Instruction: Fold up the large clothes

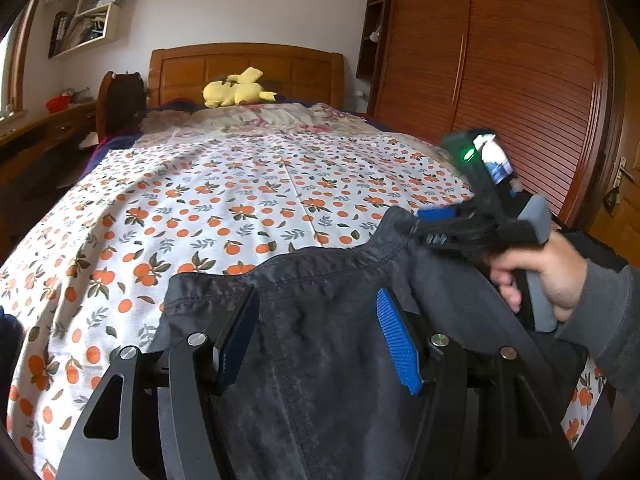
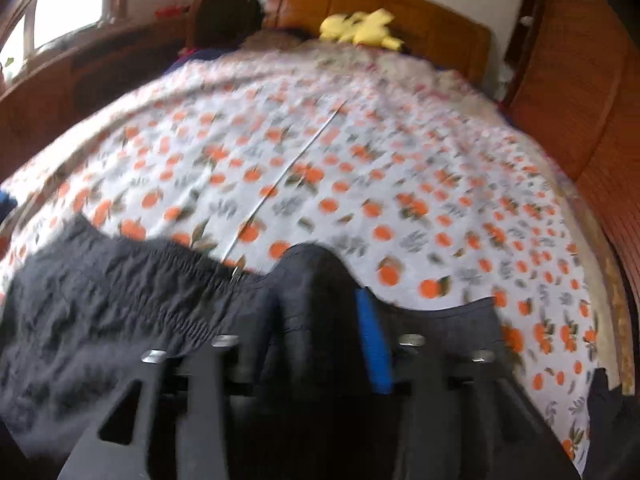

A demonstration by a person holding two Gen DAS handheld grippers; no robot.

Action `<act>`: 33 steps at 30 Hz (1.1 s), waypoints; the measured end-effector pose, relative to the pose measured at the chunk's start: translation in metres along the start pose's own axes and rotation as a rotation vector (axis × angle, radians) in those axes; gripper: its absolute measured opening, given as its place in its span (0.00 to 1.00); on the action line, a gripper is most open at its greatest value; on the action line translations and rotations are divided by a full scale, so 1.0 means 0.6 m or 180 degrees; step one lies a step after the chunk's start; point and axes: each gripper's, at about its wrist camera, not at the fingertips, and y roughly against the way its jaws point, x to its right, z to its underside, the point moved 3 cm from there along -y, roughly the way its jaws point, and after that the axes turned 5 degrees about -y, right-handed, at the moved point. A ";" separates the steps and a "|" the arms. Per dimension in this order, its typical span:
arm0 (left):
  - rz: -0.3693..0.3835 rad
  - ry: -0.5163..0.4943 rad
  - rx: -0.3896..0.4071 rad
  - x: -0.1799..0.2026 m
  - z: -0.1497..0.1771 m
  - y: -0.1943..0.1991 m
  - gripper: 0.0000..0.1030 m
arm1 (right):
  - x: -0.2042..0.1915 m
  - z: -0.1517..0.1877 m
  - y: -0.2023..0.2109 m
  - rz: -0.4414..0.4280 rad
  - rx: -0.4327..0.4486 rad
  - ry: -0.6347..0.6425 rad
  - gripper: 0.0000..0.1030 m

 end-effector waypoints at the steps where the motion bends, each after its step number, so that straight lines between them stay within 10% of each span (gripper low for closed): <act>1: 0.0000 -0.0024 -0.0003 0.004 0.000 -0.001 0.61 | 0.006 -0.002 0.011 -0.0028 0.0050 -0.0024 0.40; 10: 0.0071 -0.0117 0.0010 0.030 0.000 0.004 0.61 | 0.129 -0.022 0.056 0.0153 0.0179 -0.0316 0.41; 26: 0.0258 -0.0253 -0.0168 0.080 0.020 -0.036 0.61 | 0.250 0.064 -0.078 0.0165 -0.0700 -0.0869 0.41; 33: 0.0254 -0.0277 -0.0176 0.084 0.020 -0.038 0.61 | 0.233 0.061 -0.060 0.0038 -0.0694 -0.0765 0.08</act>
